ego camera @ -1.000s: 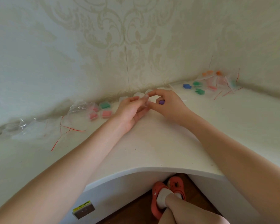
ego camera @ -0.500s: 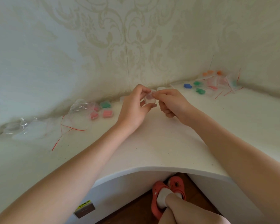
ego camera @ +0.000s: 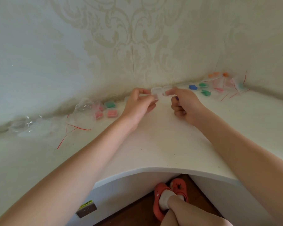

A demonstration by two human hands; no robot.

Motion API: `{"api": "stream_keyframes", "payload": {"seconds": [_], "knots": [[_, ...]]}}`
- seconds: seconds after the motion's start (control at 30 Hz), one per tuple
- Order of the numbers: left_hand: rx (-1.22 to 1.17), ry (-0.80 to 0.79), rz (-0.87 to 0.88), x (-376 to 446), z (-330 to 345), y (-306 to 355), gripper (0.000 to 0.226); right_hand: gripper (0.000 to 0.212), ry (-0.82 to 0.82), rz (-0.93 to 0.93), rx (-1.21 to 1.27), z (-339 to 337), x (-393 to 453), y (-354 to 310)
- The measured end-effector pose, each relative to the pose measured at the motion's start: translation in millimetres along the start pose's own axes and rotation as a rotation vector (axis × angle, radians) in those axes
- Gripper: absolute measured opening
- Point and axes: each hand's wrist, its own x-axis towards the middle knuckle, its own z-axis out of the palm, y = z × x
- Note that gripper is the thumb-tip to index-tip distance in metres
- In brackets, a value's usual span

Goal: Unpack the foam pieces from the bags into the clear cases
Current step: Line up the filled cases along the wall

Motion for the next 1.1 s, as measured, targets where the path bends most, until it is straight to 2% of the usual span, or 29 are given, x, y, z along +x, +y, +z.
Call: {"api": "stream_keyframes", "payload": {"seconds": [0.1,0.2,0.3,0.43,0.5,0.6,0.73,0.93,1.0,1.1], "knots": [[-0.021,-0.121,-0.068,-9,2,-3,0.022,0.033,0.02,-0.121,-0.129,-1,1,2],[0.006,-0.196,-0.088,-14,2,-3,0.032,0.035,-0.011,-0.108,-0.172,1,2,5],[0.004,-0.259,-0.17,-12,1,1,0.028,0.034,0.03,-0.077,-0.216,1,6,5],[-0.154,-0.174,-0.286,-8,-1,7,0.016,0.036,0.056,-0.059,-0.108,3,7,1],[-0.235,-0.13,-0.316,-6,-2,8,0.012,0.032,0.098,-0.147,-0.181,5,6,3],[-0.273,-0.094,-0.346,-5,-1,8,0.007,0.023,0.173,-0.403,-0.38,9,3,8],[-0.263,-0.105,-0.346,-5,-1,9,0.008,0.014,0.194,-0.568,-0.314,12,0,6],[-0.149,-0.209,-0.32,-8,0,9,0.021,0.021,0.004,-0.506,-0.434,15,0,11],[-0.106,-0.224,-0.304,-9,1,9,0.025,0.015,-0.043,-0.495,-0.405,15,-2,11],[-0.054,-0.251,-0.287,-11,1,9,0.023,0.016,-0.037,-0.554,-0.487,15,-4,10]]}}
